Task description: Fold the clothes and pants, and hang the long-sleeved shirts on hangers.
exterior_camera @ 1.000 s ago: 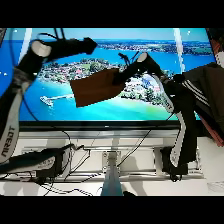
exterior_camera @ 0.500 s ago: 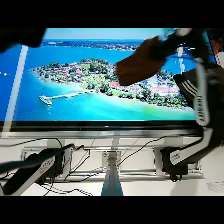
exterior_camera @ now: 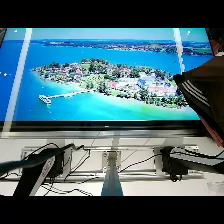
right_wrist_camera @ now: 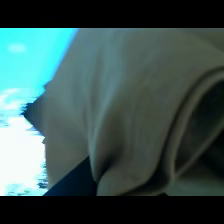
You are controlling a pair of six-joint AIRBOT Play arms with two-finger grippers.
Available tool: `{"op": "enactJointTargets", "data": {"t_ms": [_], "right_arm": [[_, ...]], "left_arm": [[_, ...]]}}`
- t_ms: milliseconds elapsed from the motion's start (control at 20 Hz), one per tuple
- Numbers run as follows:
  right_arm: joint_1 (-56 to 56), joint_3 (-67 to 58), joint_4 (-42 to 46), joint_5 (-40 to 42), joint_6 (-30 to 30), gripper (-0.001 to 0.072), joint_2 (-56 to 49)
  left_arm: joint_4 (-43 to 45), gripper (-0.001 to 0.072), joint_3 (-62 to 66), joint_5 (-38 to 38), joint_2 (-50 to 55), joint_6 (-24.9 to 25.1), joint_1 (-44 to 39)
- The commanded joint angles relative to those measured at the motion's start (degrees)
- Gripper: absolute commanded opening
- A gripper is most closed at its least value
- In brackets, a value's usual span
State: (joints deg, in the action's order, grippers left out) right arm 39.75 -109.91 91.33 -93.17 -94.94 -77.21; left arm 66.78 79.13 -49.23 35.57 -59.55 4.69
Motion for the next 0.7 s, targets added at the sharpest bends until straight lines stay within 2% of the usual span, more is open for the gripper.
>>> {"op": "enactJointTargets", "data": {"t_ms": [0, 50, 100, 150, 200, 250, 400, 450, 550, 650], "right_arm": [[13.77, 0.22, 4.46, -10.19, -2.21, 0.0017, 2.16], [16.72, 0.22, 4.44, -10.82, -3.89, 0.0018, 2.14], [19.02, 0.22, 4.44, -10.62, -6.47, 0.0062, 2.14], [21.0, 0.22, 4.39, -10.29, -8.63, 0.0294, 2.14], [22.16, 0.22, 4.22, -9.9, -8.94, 0.0574, 2.14], [22.69, 0.22, 3.98, -9.57, -8.44, 0.0714, 2.14], [22.23, 0.22, 0.48, -9.16, -7.61, 0.0692, 2.14], [21.14, 0.22, -0.04, -8.98, -7.63, 0.0604, 2.14], [17.27, 0.22, -0.42, -8.11, -7.61, 0.0312, 2.14], [10.91, 0.22, -3.98, -6.14, -6.67, 0.0067, 2.14]], "left_arm": [[0.28, 0.054, 0.0, 0.11, -1.68, 0.0, 0.11], [0.28, 0.054, 0.0, 0.09, -1.27, 0.0, 0.11], [0.28, 0.054, 0.0, 0.09, -0.7, 0.0, 0.11], [0.26, 0.054, 0.0, 0.09, -0.17, 0.0, 0.11], [0.26, 0.054, 0.0, 0.11, 0.33, 0.0, 0.11], [0.26, 0.054, 0.0, 0.11, 0.72, 0.0, 0.11], [0.26, 0.054, 0.0, 0.11, 1.25, 0.0, 0.11], [0.26, 0.054, 0.0, 0.11, 1.25, 0.0, 0.11], [0.28, 0.054, 0.0, 0.11, 1.25, 0.0, 0.11], [0.28, 0.054, 0.0, 0.09, 1.25, 0.0, 0.11]]}}
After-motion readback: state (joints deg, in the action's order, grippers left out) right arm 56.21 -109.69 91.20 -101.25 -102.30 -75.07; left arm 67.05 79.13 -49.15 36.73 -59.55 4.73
